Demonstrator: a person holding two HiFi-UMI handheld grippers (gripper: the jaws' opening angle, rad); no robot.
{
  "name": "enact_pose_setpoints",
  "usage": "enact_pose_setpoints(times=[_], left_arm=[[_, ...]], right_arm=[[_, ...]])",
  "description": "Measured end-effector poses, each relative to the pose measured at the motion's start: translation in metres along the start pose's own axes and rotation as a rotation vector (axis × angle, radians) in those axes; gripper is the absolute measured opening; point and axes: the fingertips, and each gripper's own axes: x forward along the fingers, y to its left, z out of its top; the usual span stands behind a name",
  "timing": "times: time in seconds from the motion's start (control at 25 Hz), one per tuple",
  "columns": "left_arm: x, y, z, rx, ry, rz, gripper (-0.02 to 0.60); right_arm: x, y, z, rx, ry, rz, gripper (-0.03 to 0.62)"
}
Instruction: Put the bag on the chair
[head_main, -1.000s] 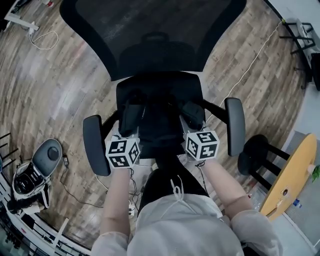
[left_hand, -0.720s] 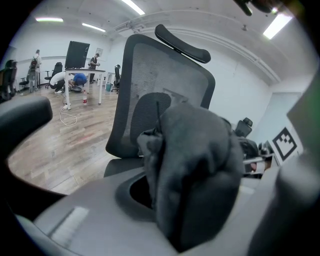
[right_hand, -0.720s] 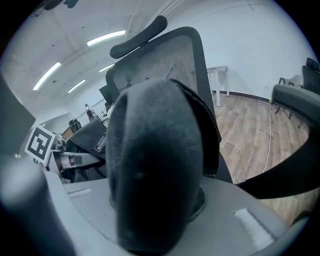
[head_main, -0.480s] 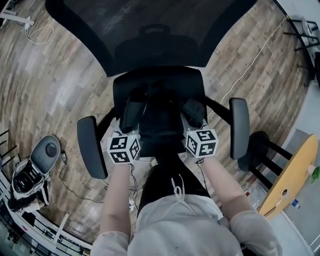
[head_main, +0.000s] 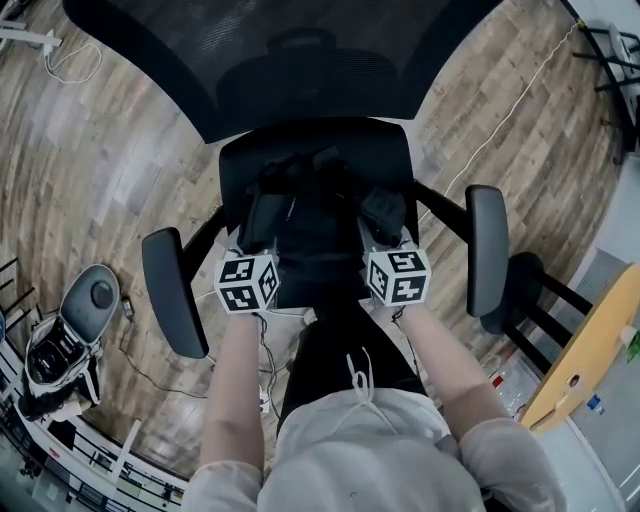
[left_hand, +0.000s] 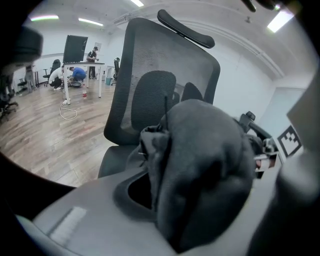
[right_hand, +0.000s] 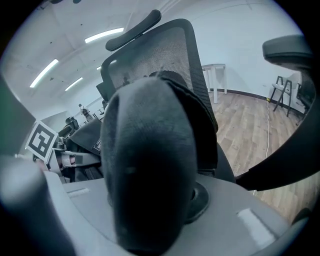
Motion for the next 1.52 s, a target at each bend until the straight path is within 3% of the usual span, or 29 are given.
enact_pose_setpoints(times=[0.16, 0.44, 0.68, 0.76, 0.8, 1.0, 1.28, 1.4, 1.52], left_arm=[[0.008, 0.015, -0.031, -0.03, 0.033, 0.039, 0.098], [0.011, 0.023, -0.049, -0.067, 0.0, 0.078, 0.143], [-0.002, 0.027, -0.05, -0.073, -0.011, 0.121, 0.22], [-0.011, 0.022, -0.053, -0.065, -0.012, 0.122, 0.286], [-0.016, 0.02, -0.054, -0.061, -0.012, 0.12, 0.346], [-0.052, 0.007, -0.051, -0.062, -0.067, 0.14, 0.399], [-0.114, -0.02, -0.036, -0.054, -0.136, 0.148, 0.365], [-0.149, -0.037, -0.025, -0.012, -0.179, 0.169, 0.3], [-0.187, -0.056, -0.011, 0.045, -0.247, 0.208, 0.162]], right_arm=[[0.012, 0.002, -0.017, -0.001, 0.013, -0.002, 0.078], [0.018, -0.003, -0.044, 0.017, 0.002, 0.02, 0.116], [0.005, -0.002, -0.037, 0.013, -0.055, 0.011, 0.291], [-0.006, -0.006, -0.036, 0.023, -0.064, -0.018, 0.356], [-0.012, -0.006, -0.034, 0.026, -0.073, -0.028, 0.373], [-0.046, -0.003, -0.031, 0.043, -0.105, -0.045, 0.397], [-0.107, 0.016, -0.027, 0.038, -0.132, -0.042, 0.376], [-0.141, 0.029, -0.021, 0.013, -0.153, -0.042, 0.326], [-0.178, 0.044, -0.011, -0.003, -0.204, -0.048, 0.234]])
